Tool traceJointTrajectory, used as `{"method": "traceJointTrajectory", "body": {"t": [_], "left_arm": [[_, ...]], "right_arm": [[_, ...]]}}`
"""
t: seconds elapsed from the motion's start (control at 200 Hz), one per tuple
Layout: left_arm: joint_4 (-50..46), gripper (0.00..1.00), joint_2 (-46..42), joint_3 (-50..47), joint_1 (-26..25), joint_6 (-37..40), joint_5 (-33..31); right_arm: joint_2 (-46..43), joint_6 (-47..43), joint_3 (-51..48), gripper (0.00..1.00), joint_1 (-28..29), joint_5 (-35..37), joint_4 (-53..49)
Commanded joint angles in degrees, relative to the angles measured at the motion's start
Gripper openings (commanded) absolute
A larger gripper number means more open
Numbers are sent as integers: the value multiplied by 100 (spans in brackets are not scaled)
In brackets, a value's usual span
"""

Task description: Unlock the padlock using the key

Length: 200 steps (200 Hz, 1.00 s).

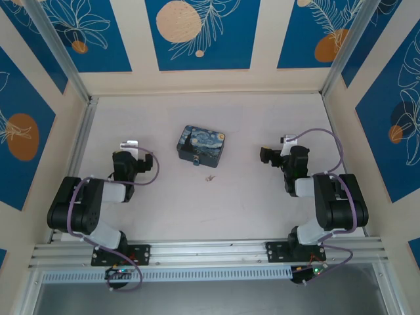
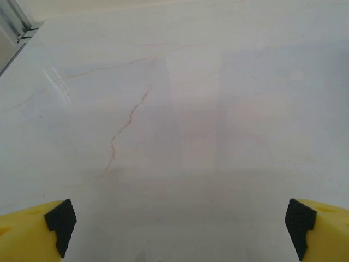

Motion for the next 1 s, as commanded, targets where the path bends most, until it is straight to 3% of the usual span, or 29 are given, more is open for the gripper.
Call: {"method": "traceJointTrajectory", "body": {"t": [0.0,0.655,0.71,0.745,0.855,0.94,0.995], "left_arm": [[173,100,-16,88,55,87,121],[195,100,-41,58,108,67,238],[-76,100,-184,174,104,45,127],[-579,100,-408,376,91,28,54],[-2493,100,-906,1246,104,-138,-162],[-3611,100,-1065,1886,99,-520,102],[-4405,100,-1016,2364,95,-941,318]], "right_arm": [[-6,-87,103,99,-12,-85,153],[-16,-66,102,99,-49,-180,135],[-203,-14,62,99,35,217,144],[-509,-49,135,99,135,490,-239],[-1500,668,1068,99,235,768,-2975],[-1768,1734,1938,99,213,961,-4904],[-1809,2123,2211,99,167,753,-5568]]}}
